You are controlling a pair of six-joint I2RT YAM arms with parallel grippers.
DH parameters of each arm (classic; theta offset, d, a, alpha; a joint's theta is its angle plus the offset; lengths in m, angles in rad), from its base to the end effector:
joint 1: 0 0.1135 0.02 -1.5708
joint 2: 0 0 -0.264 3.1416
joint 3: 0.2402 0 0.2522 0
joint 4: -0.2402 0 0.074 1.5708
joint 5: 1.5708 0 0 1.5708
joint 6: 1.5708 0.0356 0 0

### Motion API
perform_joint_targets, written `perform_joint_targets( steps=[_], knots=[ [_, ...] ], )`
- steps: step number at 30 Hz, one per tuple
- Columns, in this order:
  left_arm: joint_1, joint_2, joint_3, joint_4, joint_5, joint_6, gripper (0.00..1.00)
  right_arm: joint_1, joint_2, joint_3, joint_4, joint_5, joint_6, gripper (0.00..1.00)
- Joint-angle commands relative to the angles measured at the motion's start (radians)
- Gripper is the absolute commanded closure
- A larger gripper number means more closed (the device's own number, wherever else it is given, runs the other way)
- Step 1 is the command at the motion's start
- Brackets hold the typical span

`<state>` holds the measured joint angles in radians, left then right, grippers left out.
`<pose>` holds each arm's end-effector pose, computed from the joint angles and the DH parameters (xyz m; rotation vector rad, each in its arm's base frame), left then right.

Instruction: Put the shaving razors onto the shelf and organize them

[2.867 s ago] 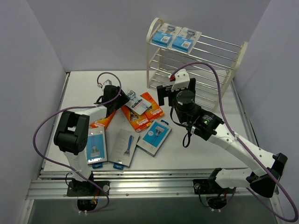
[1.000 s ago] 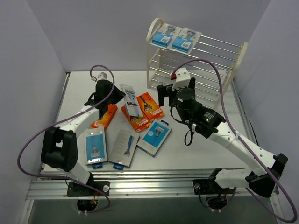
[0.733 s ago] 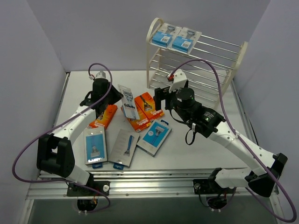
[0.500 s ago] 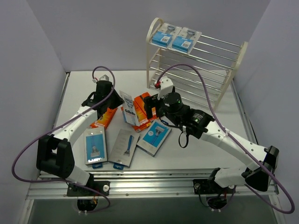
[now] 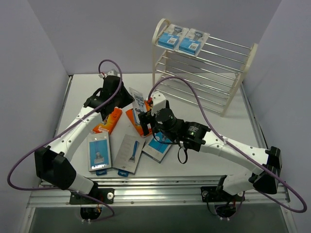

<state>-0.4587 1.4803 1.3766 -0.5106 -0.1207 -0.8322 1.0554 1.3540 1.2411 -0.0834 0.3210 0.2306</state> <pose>0.3026 -0.1446 0.3477 -0.4854 2.1907 -0.5911 0.1670 0.2721 0.3823 -0.4987 1.7325 0.6479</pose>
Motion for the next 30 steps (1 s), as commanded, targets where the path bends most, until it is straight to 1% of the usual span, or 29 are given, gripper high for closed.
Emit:
perform_joint_targets(
  steps=[1, 7, 13, 17, 18, 21, 30],
  knots=[
    [-0.001, -0.023, 0.073, -0.052, 0.007, -0.028, 0.98, 0.038, 0.016, -0.011, 0.043, 0.076, -0.02, 0.24],
    [-0.006, -0.018, 0.107, -0.052, 0.047, -0.044, 0.98, 0.069, 0.034, -0.015, 0.062, 0.105, -0.051, 0.21],
    [-0.012, -0.014, 0.147, -0.062, 0.11, -0.059, 0.98, 0.081, 0.065, -0.019, 0.073, 0.161, -0.085, 0.2],
    [-0.017, -0.015, 0.168, -0.068, 0.121, -0.076, 0.98, 0.083, 0.074, -0.017, 0.095, 0.168, -0.105, 0.2],
    [-0.017, -0.017, 0.17, -0.068, 0.148, -0.079, 0.98, 0.083, 0.079, -0.017, 0.108, 0.168, -0.114, 0.2],
    [-0.018, -0.017, 0.176, -0.065, 0.17, -0.09, 0.98, 0.083, 0.092, -0.006, 0.105, 0.19, -0.126, 0.2],
    [-0.021, -0.012, 0.188, -0.057, 0.239, -0.11, 0.98, 0.098, 0.115, -0.022, 0.116, 0.297, -0.172, 0.23]
  ],
)
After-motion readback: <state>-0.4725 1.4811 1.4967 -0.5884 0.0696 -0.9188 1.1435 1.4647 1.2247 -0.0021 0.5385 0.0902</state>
